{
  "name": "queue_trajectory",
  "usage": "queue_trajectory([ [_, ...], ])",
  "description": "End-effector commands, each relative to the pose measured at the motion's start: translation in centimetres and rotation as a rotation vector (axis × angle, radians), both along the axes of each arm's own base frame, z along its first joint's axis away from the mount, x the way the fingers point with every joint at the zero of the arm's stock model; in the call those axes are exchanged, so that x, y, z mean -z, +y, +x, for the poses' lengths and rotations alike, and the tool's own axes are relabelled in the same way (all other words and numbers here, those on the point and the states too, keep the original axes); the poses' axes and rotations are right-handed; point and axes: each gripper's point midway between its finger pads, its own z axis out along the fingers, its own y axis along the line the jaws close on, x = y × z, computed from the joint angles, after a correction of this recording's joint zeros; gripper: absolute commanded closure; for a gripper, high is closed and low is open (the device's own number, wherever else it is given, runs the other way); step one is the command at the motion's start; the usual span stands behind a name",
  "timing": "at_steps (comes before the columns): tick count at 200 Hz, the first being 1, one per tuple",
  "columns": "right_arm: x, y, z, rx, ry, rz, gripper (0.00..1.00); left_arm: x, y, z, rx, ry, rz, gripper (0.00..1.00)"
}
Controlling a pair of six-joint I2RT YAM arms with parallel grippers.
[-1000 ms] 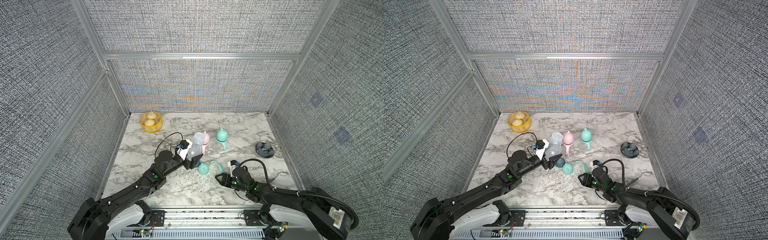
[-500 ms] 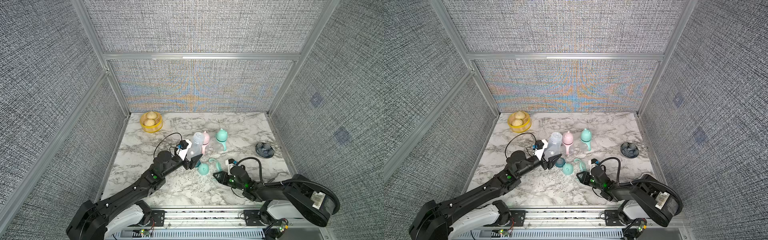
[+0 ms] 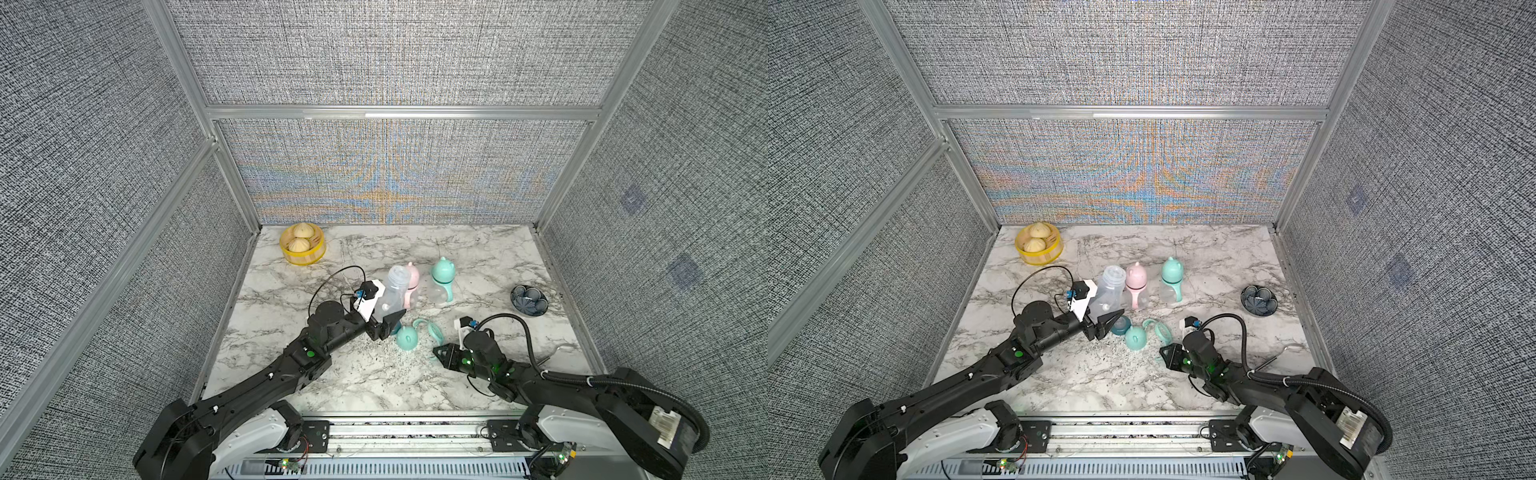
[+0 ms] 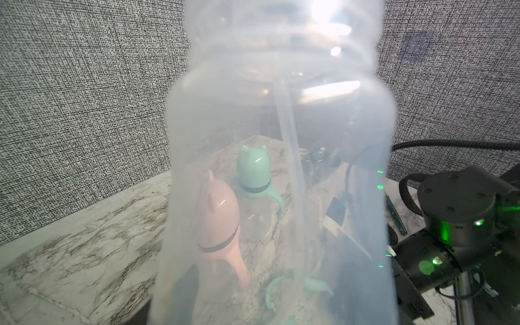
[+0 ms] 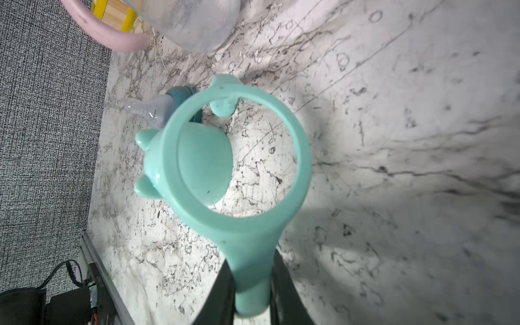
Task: Assemble the baby bottles
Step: Pick up the handle at the center of the board.
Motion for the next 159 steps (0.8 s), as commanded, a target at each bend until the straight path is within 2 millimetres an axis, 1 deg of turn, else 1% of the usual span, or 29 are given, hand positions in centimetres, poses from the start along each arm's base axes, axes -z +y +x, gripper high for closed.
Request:
queue_trajectory([
  [1, 0.5, -1.1, -0.2, -0.002, -0.005, -0.091, 0.80, -0.7, -0.3, -0.1, 0.019, -0.021, -0.013, 0.94],
  [46, -0.6, -1.9, -0.2, -0.004, -0.030, -0.143, 0.82, -0.3, -0.7, -0.4, 0.047, -0.012, -0.012, 0.94],
  [77, -2.5, -2.3, -0.1, -0.011, -0.057, -0.176, 0.82, 0.4, -1.2, -0.7, 0.082, -0.005, -0.014, 0.94],
  [95, -4.3, -2.6, 0.1, -0.015, -0.082, -0.203, 0.82, 0.8, -1.4, -1.0, 0.103, -0.006, -0.024, 0.94],
  [127, -8.6, -2.7, 0.5, -0.039, -0.140, -0.238, 0.85, 1.3, -1.8, -1.2, 0.128, -0.008, -0.039, 0.94],
  [129, -8.5, -2.8, 0.4, -0.043, -0.137, -0.246, 0.85, 1.3, -1.8, -1.2, 0.129, -0.008, -0.040, 0.94],
  [159, -12.9, -2.5, 1.1, -0.078, -0.207, -0.276, 0.85, 1.6, -2.0, -1.4, 0.148, -0.004, -0.048, 0.94],
])
